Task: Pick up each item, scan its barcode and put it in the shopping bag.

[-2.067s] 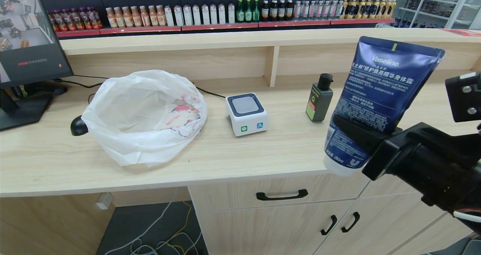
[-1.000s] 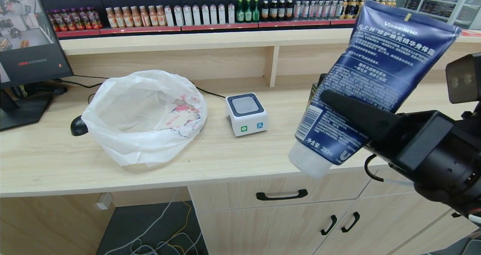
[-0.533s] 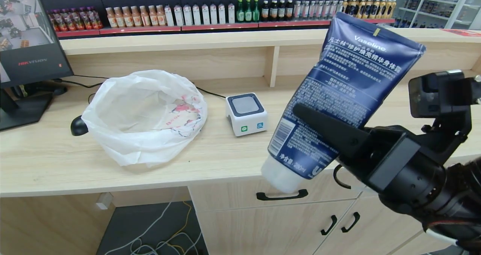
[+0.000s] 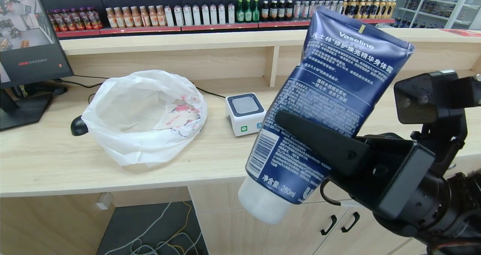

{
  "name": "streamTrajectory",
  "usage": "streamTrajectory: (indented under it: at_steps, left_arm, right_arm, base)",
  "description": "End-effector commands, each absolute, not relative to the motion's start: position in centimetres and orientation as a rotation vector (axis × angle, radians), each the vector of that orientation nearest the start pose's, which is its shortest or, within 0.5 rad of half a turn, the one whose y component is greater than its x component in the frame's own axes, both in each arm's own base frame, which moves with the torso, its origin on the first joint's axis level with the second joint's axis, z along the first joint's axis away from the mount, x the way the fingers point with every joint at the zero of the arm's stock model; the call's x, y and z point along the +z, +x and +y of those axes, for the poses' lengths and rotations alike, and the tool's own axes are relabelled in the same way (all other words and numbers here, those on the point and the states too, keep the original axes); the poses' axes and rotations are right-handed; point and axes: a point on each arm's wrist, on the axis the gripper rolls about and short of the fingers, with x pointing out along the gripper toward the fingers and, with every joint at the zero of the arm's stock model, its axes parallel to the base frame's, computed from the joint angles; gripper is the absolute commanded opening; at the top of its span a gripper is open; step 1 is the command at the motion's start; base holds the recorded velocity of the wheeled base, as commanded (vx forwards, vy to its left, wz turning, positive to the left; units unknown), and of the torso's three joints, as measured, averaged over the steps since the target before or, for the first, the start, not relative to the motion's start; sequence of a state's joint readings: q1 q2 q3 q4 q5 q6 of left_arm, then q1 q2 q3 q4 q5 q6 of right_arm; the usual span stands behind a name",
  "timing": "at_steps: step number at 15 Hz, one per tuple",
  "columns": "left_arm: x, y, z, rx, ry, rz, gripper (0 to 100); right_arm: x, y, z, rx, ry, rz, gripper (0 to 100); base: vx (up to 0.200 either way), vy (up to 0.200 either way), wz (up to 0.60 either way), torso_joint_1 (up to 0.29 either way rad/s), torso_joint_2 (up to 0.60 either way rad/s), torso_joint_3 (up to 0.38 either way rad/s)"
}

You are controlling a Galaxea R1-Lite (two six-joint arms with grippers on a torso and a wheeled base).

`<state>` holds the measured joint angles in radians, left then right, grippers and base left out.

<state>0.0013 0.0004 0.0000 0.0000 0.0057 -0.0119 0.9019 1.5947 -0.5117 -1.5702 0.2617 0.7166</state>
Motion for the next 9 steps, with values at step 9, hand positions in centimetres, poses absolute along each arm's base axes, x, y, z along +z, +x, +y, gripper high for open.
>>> streamTrajectory:
  at_steps: [9]
  left_arm:
    - [7.5,-2.3,0.0,0.008,-0.012,0.0,100]
  right_arm:
    - [25.2,13.6,18.9,1.337,0.891,-0.089,0]
  base:
    - [0.0,0.0,0.0,0.0,0.0,0.0]
